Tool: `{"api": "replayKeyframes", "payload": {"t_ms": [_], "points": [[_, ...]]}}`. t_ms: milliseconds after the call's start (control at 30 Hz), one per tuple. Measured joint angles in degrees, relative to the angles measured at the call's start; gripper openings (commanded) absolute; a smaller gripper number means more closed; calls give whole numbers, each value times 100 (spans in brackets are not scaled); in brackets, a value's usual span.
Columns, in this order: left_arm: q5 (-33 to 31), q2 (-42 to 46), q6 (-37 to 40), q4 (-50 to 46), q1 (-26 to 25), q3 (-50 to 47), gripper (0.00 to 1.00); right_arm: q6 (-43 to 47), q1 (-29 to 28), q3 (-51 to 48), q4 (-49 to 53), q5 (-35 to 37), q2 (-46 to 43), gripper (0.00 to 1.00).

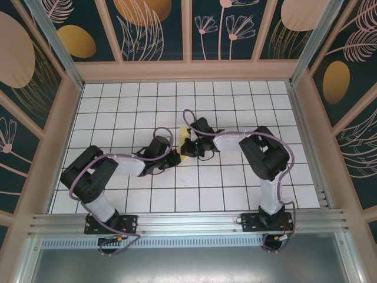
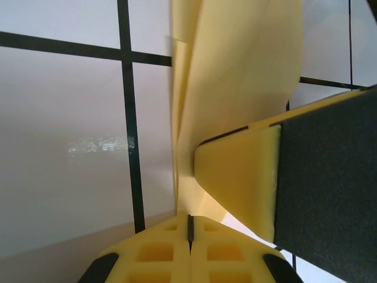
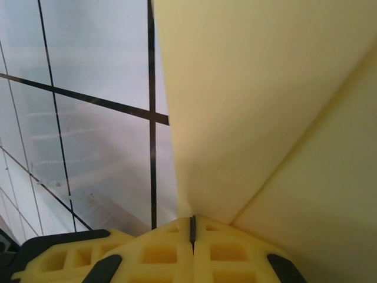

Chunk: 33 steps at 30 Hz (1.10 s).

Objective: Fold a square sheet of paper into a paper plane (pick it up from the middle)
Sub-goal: Fourth fold the wing at the center of the table.

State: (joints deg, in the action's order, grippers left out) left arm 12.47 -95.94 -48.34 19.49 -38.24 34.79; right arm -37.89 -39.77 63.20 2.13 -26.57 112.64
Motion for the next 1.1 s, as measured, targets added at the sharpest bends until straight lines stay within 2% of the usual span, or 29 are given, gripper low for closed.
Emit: {"api": "replayKeyframes", "payload": {"t_ms": [500, 633, 800, 1100], "points": [[59, 0, 4, 0, 0, -2, 0, 9, 245, 289, 190, -59, 190, 3], [74, 79, 11, -131, 0, 9, 8, 44, 243, 319, 214, -79, 216, 2], [48, 389, 22, -291, 0, 131, 12, 44, 227, 299, 181, -81, 216, 2], [-33, 315, 48, -251, 7, 522, 6, 44, 229, 273, 103, -118, 216, 2]]}}
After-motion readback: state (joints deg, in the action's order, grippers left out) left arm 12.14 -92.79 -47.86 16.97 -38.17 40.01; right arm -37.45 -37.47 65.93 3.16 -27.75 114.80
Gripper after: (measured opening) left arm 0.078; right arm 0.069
